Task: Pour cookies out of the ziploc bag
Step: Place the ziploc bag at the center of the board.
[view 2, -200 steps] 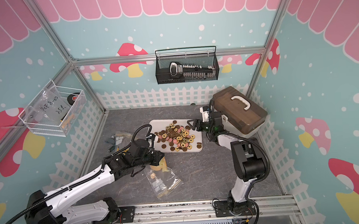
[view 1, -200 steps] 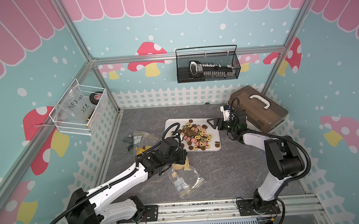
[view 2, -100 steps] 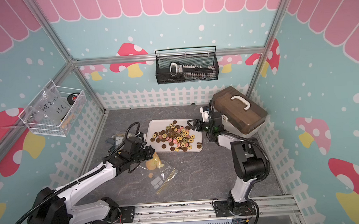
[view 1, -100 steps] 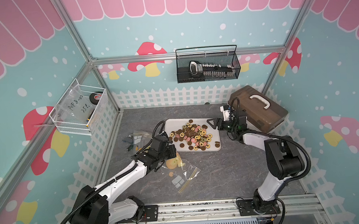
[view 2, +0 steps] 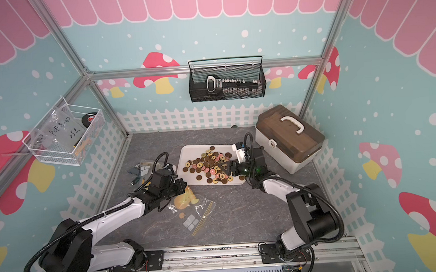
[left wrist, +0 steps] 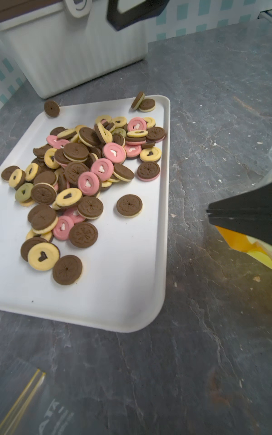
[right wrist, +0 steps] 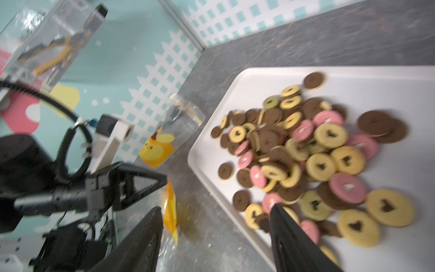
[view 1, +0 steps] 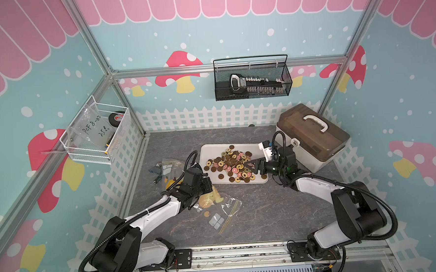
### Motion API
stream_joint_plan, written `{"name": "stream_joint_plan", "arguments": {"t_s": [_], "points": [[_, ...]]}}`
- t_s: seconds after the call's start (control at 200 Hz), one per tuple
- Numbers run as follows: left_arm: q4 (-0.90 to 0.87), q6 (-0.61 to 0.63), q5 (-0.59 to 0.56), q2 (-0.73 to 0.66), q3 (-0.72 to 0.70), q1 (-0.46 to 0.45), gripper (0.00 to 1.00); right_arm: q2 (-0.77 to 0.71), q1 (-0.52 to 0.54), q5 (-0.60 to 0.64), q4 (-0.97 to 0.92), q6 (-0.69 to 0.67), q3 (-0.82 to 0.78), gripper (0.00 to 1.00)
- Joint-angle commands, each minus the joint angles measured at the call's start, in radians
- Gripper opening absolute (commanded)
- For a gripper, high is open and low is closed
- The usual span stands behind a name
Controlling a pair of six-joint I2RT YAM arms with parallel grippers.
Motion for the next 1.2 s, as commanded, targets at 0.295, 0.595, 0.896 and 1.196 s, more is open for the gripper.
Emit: {"name": "stream_joint_plan", "arguments": {"t_s": [0.295,0.595,0.896,1.196], "points": [[0.09,0.009,-0.03,-0.024,-0.037,0.006,0.01,-0.522,0.174,0.26,-0.043,0.09,-0.464,0.75],[0.106,0.001,-0.034,-0.031,-0.052,0.009,0.01,-0.246,0.237,0.149,0.167,0.152,-0.47,0.69],[0.102,0.0,-0.018,-0.012,-0.046,0.02,0.06,0.012,0.332,0.151,0.471,0.246,-0.408,0.63],[0.112,-0.005,0.013,0.012,-0.044,0.039,0.15,0.169,0.354,0.142,0.609,0.285,-0.36,0.44]]}}
